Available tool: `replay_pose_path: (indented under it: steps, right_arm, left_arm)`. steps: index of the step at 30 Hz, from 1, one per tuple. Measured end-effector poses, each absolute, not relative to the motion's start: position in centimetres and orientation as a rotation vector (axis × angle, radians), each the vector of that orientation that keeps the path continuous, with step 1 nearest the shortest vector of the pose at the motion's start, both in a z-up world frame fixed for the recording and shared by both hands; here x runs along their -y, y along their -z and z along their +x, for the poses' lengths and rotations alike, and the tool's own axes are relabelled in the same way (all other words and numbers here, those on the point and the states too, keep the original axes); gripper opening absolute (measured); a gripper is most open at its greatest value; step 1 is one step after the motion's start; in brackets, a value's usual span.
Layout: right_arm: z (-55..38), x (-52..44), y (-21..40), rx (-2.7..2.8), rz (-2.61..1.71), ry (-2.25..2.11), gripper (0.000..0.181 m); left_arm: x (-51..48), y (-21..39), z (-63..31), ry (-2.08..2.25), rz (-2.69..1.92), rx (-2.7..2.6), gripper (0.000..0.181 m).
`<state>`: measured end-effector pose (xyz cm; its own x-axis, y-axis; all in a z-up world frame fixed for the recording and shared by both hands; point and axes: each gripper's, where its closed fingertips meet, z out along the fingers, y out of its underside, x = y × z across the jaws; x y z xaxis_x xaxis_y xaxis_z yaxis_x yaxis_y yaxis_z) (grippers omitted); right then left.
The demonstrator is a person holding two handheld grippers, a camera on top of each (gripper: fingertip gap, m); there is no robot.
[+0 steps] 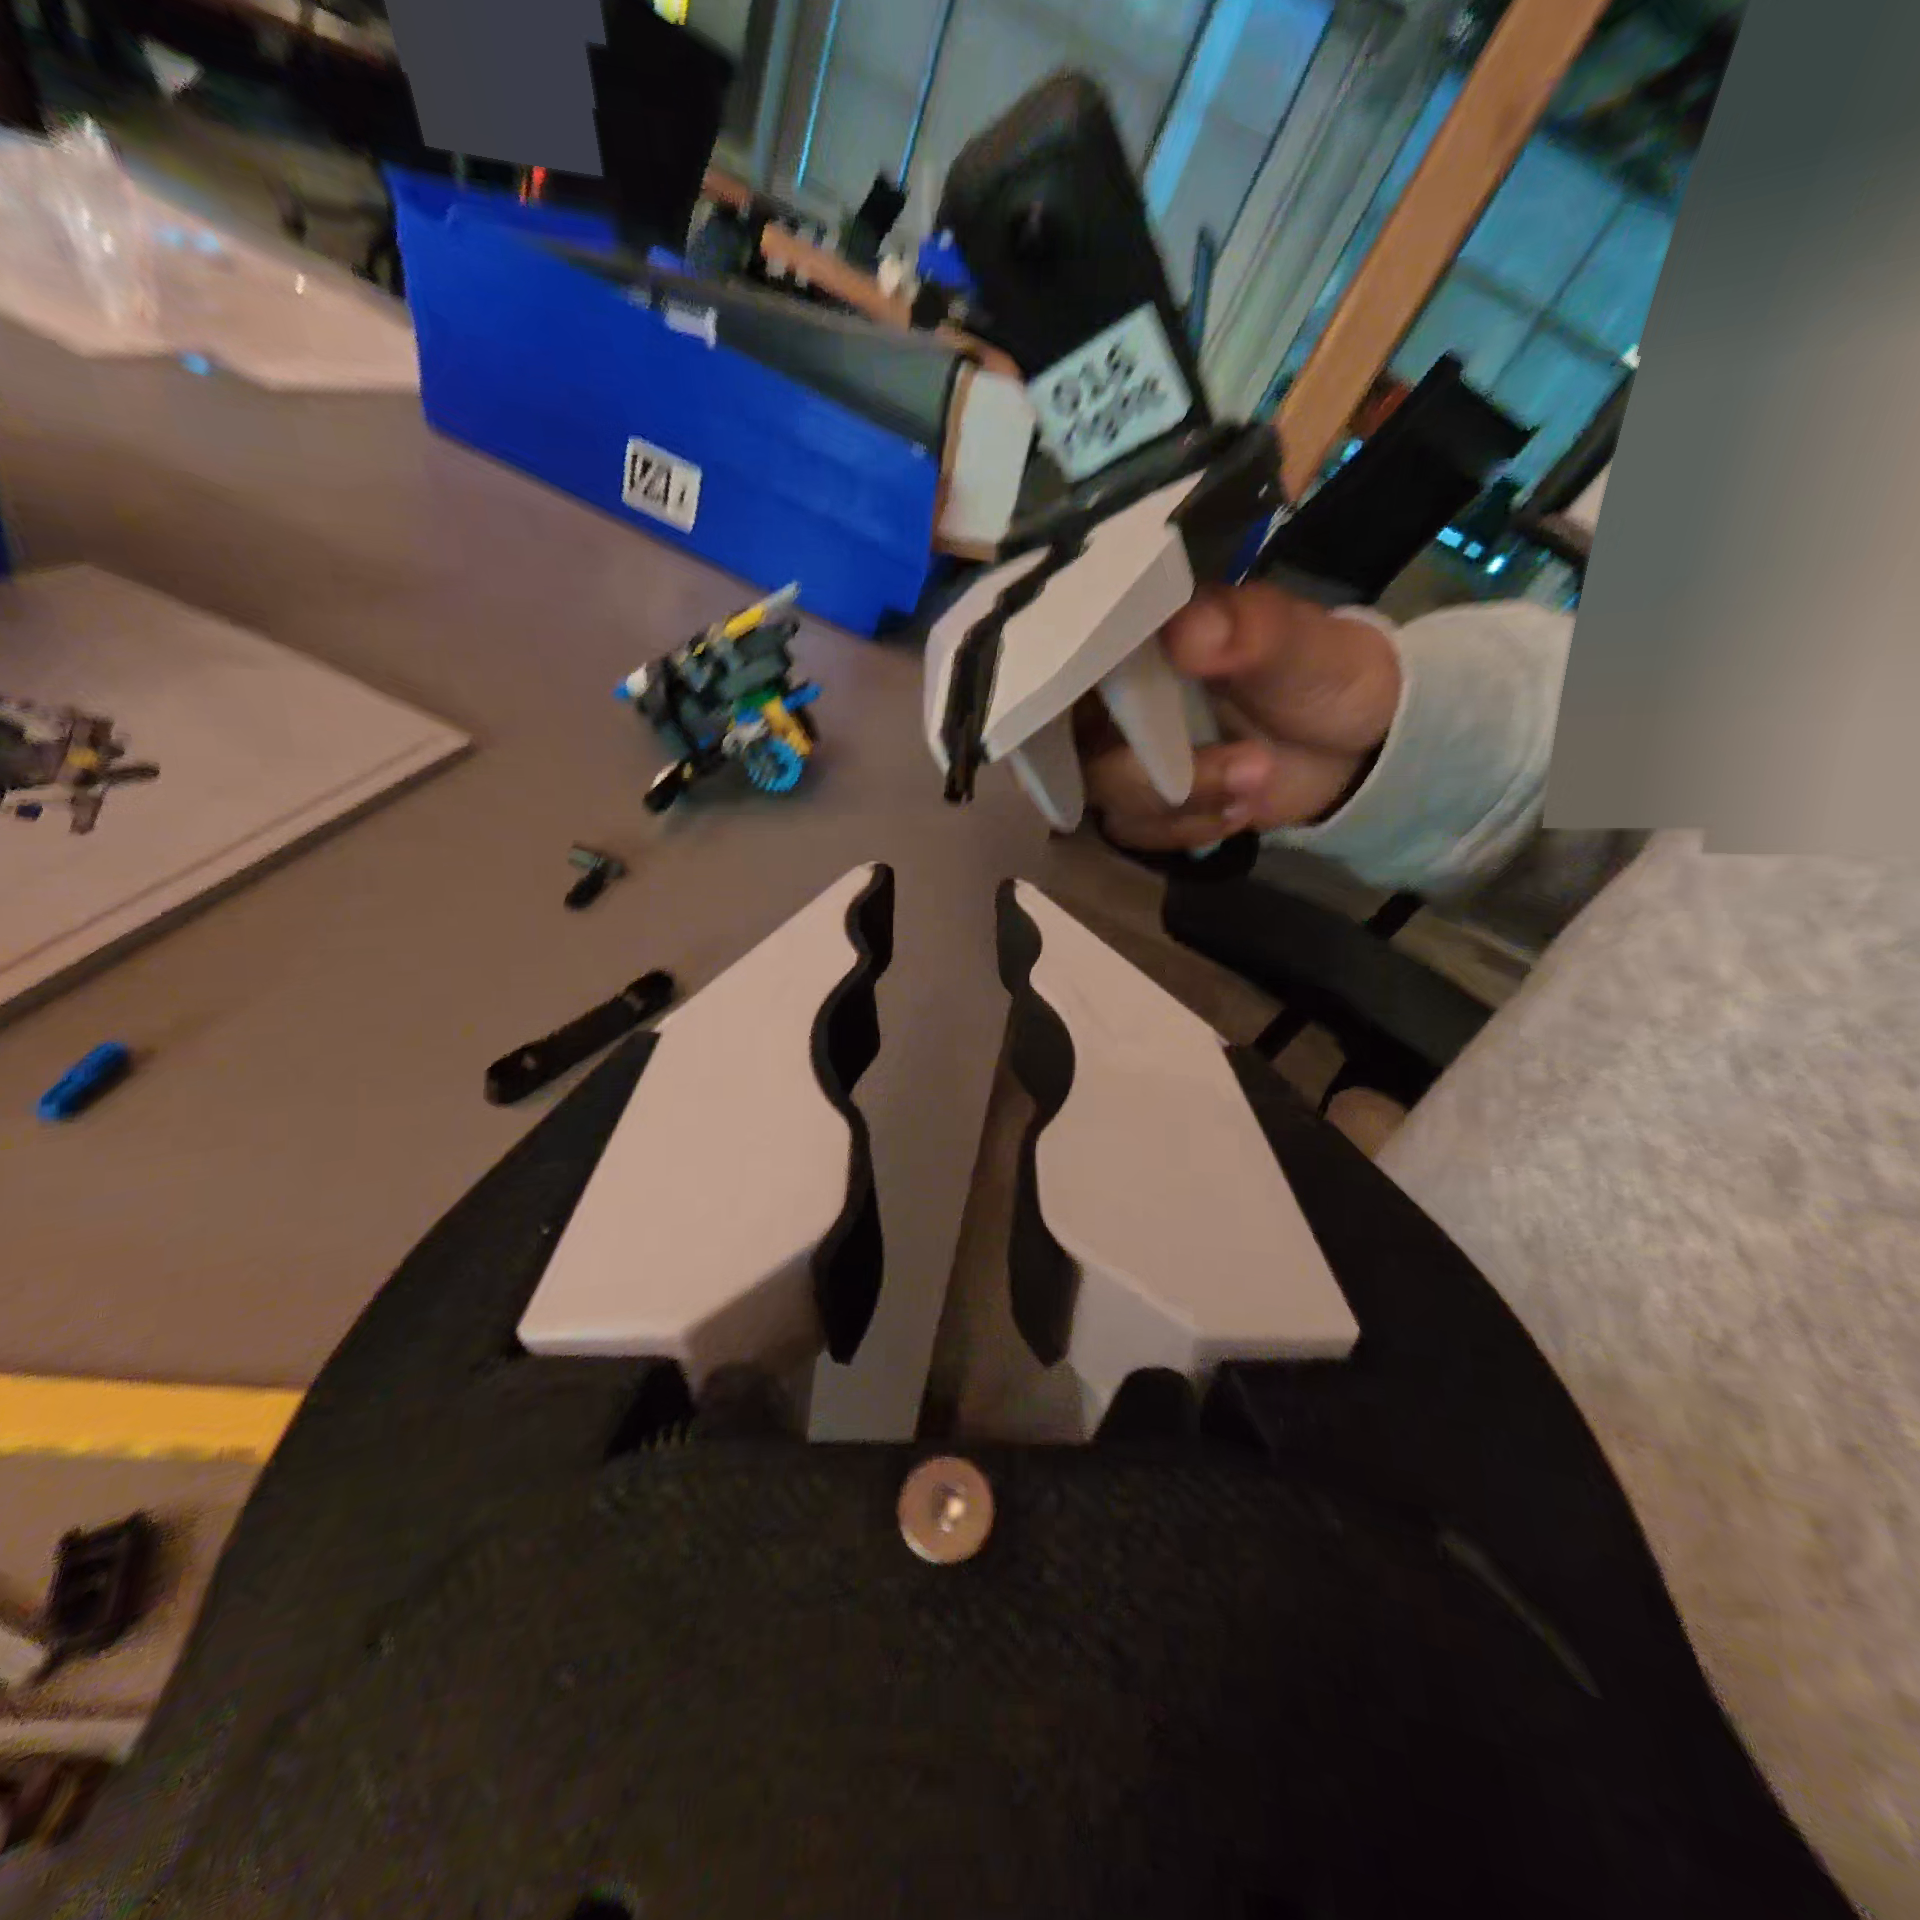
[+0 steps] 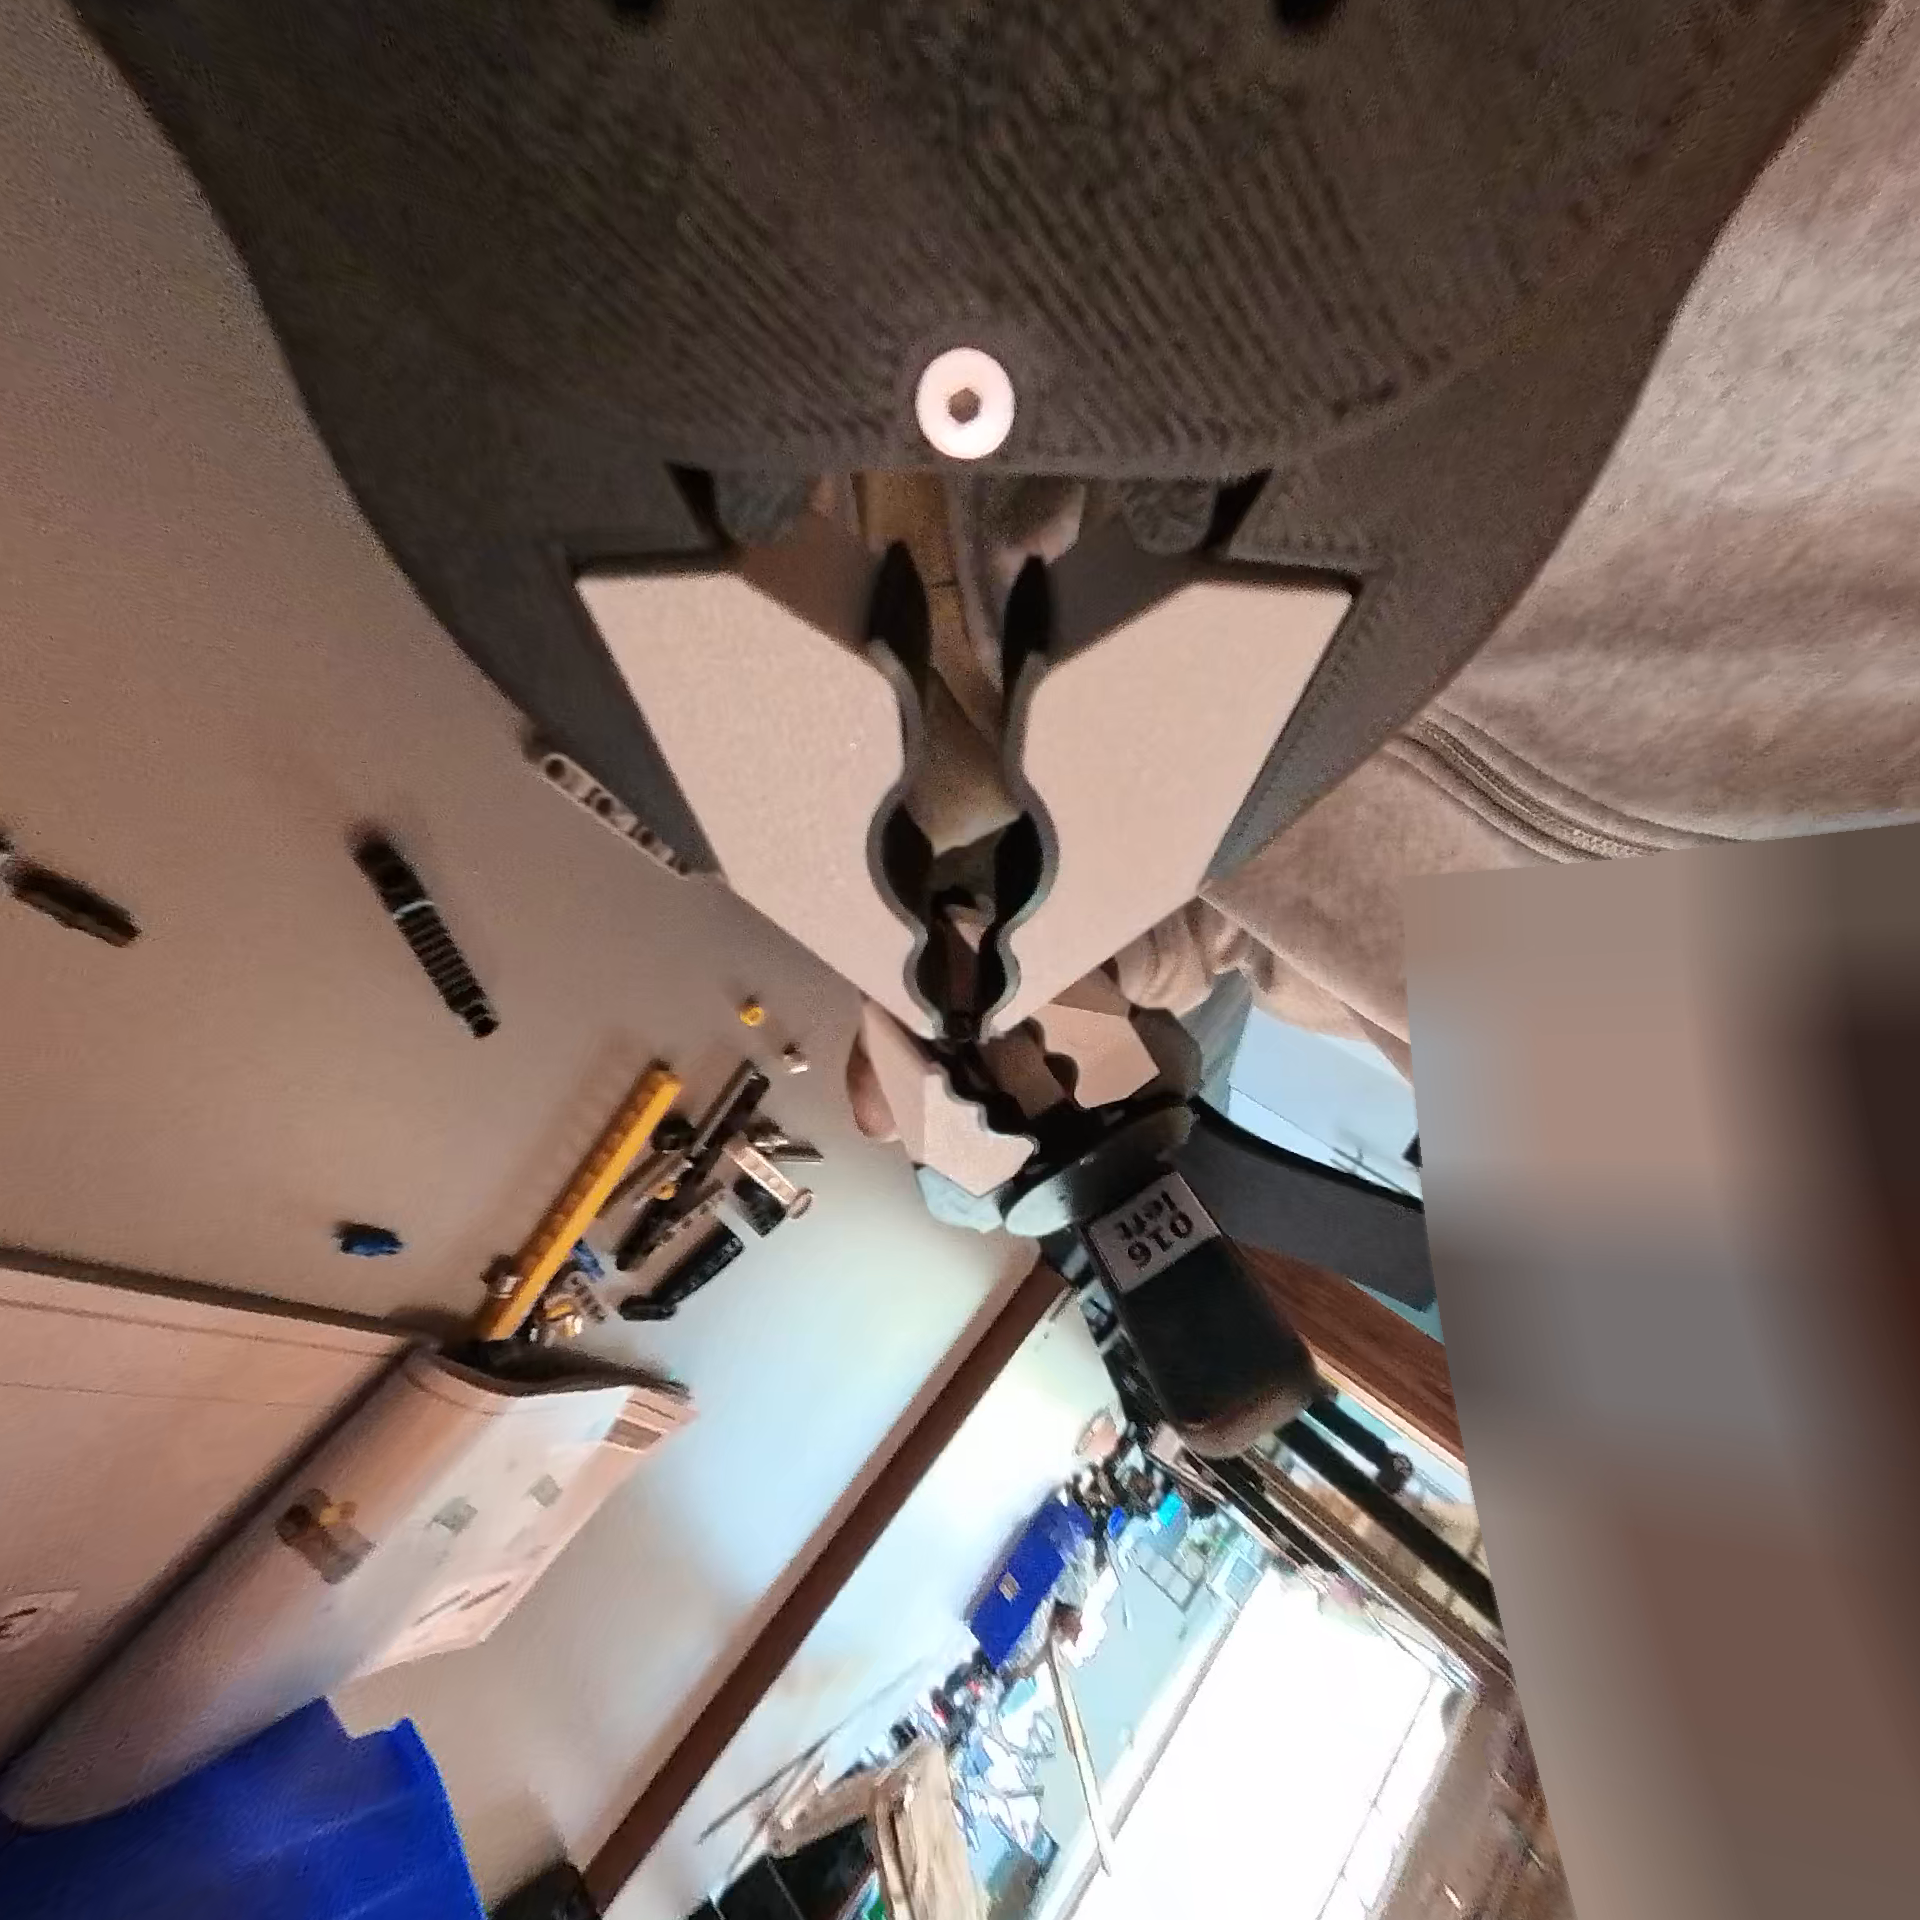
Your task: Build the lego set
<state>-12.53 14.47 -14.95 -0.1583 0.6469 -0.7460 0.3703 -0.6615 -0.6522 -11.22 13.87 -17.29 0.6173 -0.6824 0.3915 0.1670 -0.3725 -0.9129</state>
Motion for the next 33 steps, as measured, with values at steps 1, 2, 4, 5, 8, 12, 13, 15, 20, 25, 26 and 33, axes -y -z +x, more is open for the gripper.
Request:
replay_pose_path:
  steps: [1, 2, 4, 5, 8, 12, 13, 15, 20, 25, 26, 33]
  right_arm:
    - [-12.6, -14.1, 14.8, 1.158, -1.871, -1.926, 0.002]
    - [-12.6, -13.8, 14.6, 1.152, -1.855, -1.938, 0.002]
    - [-12.5, -13.2, 14.4, 1.145, -1.826, -1.941, 0.003]
    - [-12.4, -13.1, 14.2, 1.137, -1.812, -1.941, 0.003]
    - [-12.0, -12.6, 14.0, 1.146, -1.790, -1.934, 0.003]
    - [-11.5, -12.0, 14.2, 1.204, -1.777, -1.879, 0.003]
    - [-11.4, -11.9, 14.3, 1.226, -1.774, -1.856, 0.002]
    - [-11.4, -11.6, 14.5, 1.263, -1.767, -1.810, 0.003]
    - [-11.6, -10.7, 15.3, 1.389, -1.749, -1.689, 0.003]
    - [-11.7, -11.8, 15.3, 1.371, -1.724, -1.583, 0.003]
    - [-11.7, -12.1, 15.3, 1.372, -1.713, -1.551, 0.003]
    - [-11.8, -12.1, 15.6, 1.418, -1.672, -1.410, 0.003]
  left_arm:
    - [-13.7, 16.6, -11.1, 0.966, -1.693, -0.421, 0.015]
    - [-13.5, 16.1, -11.0, 0.972, -1.663, -0.418, 0.012]
    - [-13.3, 15.4, -11.0, 0.972, -1.628, -0.404, 0.000]
    - [-13.2, 15.3, -11.0, 0.978, -1.618, -0.404, 0.000]
    - [-12.8, 15.0, -10.7, 1.036, -1.611, -0.408, 0.000]
    - [-12.4, 14.3, -10.7, 1.105, -1.573, -0.394, 0.000]
    - [-12.3, 14.2, -10.8, 1.127, -1.566, -0.388, 0.000]
    - [-12.2, 14.1, -10.8, 1.163, -1.559, -0.378, 0.000]
    - [-12.4, 14.2, -10.7, 1.182, -1.570, -0.356, 0.000]
    - [-12.6, 14.6, -11.0, 1.203, -1.583, -0.327, 0.000]
    - [-12.6, 14.6, -11.0, 1.215, -1.581, -0.324, 0.000]
    - [-12.3, 14.4, -10.8, 1.283, -1.551, -0.319, 0.001]
